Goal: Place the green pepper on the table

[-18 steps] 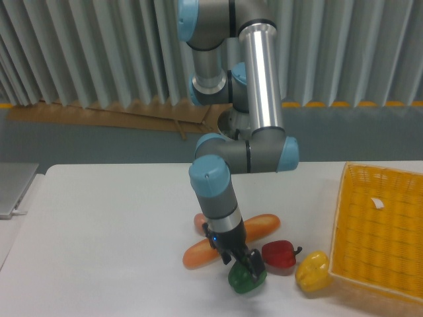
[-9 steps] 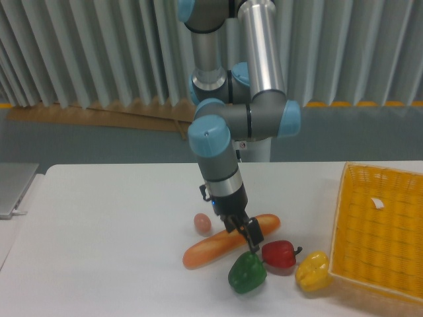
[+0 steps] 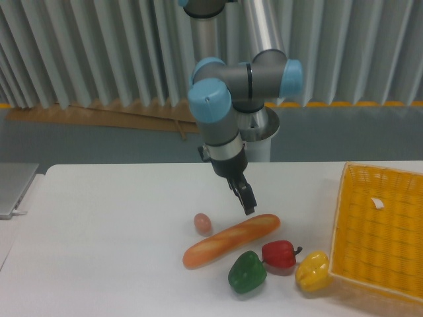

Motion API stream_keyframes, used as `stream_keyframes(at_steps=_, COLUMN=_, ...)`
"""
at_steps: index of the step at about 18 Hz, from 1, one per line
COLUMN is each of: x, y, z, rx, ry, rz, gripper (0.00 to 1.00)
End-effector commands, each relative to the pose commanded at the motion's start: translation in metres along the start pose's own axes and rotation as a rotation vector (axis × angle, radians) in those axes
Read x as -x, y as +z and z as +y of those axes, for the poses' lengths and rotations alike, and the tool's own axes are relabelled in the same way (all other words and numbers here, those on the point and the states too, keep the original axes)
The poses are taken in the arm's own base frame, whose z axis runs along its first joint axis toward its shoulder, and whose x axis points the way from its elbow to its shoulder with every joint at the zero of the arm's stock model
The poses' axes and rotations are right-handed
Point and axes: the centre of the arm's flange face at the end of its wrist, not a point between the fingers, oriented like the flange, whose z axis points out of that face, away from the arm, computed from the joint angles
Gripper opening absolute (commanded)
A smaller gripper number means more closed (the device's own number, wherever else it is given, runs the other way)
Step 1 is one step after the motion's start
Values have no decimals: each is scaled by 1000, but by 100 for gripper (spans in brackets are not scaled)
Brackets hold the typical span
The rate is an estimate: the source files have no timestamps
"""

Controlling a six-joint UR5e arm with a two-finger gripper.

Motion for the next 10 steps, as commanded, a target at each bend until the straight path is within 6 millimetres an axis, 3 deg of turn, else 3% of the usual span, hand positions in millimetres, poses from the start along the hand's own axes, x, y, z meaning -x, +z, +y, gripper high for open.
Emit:
stream_keyframes(at_steps=5, x=-29, y=-26, z=-7, rx=-46, ry=21, rz=-3, gripper=100)
stream_keyframes(at_steps=10, x=-40, y=-27, z=-4, rx=-34, ry=30, rz=38, gripper=100)
